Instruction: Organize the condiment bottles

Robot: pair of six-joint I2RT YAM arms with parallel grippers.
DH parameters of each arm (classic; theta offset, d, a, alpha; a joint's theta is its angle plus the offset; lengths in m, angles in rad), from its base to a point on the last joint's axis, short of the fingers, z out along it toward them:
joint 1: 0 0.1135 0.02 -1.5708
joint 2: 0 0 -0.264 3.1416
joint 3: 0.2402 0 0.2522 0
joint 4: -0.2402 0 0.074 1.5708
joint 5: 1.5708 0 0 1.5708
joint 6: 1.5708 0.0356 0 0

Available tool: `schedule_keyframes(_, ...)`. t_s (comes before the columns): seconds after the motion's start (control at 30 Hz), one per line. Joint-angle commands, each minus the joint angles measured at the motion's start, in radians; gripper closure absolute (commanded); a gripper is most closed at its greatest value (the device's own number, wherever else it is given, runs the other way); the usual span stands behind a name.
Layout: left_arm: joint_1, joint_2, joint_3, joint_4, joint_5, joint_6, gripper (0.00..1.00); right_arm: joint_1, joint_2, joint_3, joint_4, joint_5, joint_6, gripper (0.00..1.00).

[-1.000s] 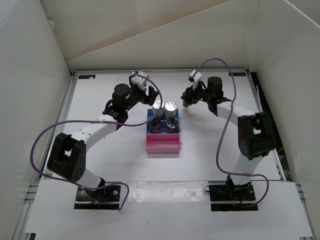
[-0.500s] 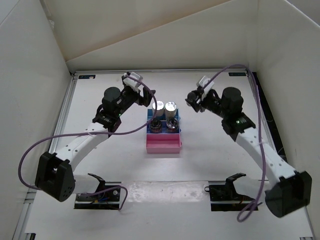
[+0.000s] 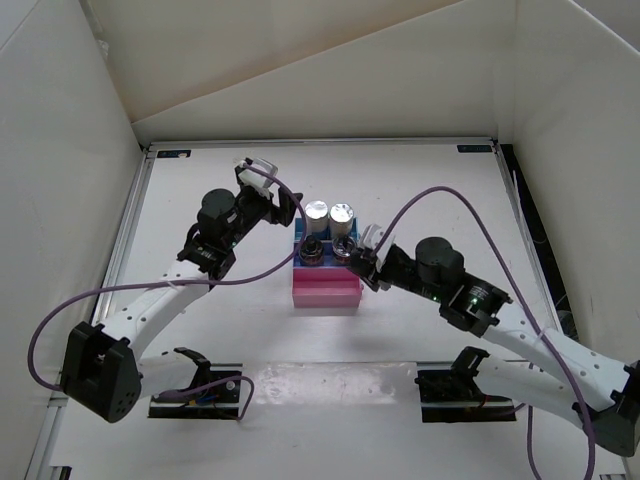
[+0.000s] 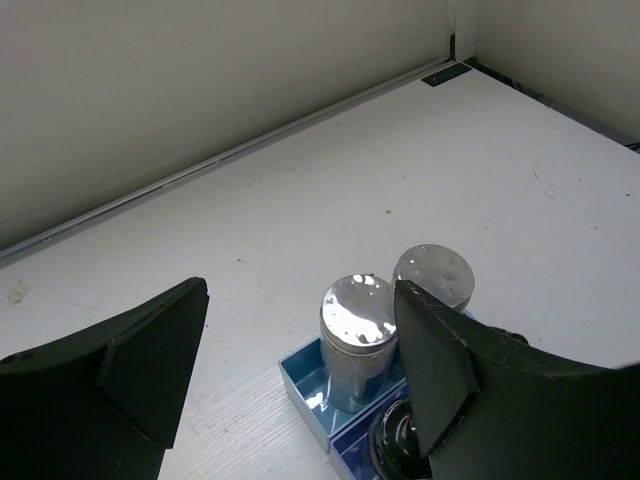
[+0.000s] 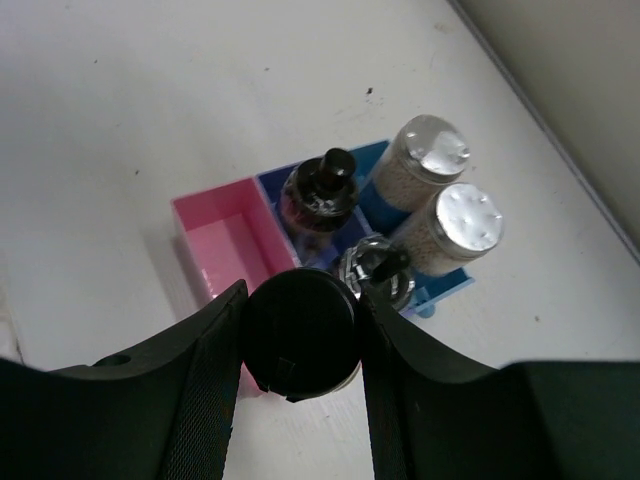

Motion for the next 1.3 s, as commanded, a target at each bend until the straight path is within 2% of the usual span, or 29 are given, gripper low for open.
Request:
schedule_keyframes(0.0, -0.002, -0.051, -0.016, -0.008, -0.024, 0.000, 0.15, 0.034, -0.007, -0.045, 0.043, 0.039, 0.019, 1.00)
schedule_keyframes(0.17, -0.002, -0.049, -0.016, -0.018, -0.023, 0.001, 0.15, 0.022, 0.015, -0.137, 0.181, -0.024, 0.051, 1.00)
schedule_keyframes(0.33, -0.002, -0.039, -0.019, -0.012, -0.029, 0.004, 0.15, -0.072, 0.027, -0.267, 0.386, -0.167, 0.151, 1.00)
schedule_keyframes(0.77, -0.001, -0.016, -0.016, 0.002, -0.035, 0.003, 0.15, -0.066, 0.197, -0.168, 0.512, -0.236, 0.184, 1.00)
schedule_keyframes(1.27, 0.010, 0.007, -0.033, 0.025, -0.038, -0.002, 0.15, -0.139, 0.312, -0.295, 0.735, -0.320, 0.252, 1.00)
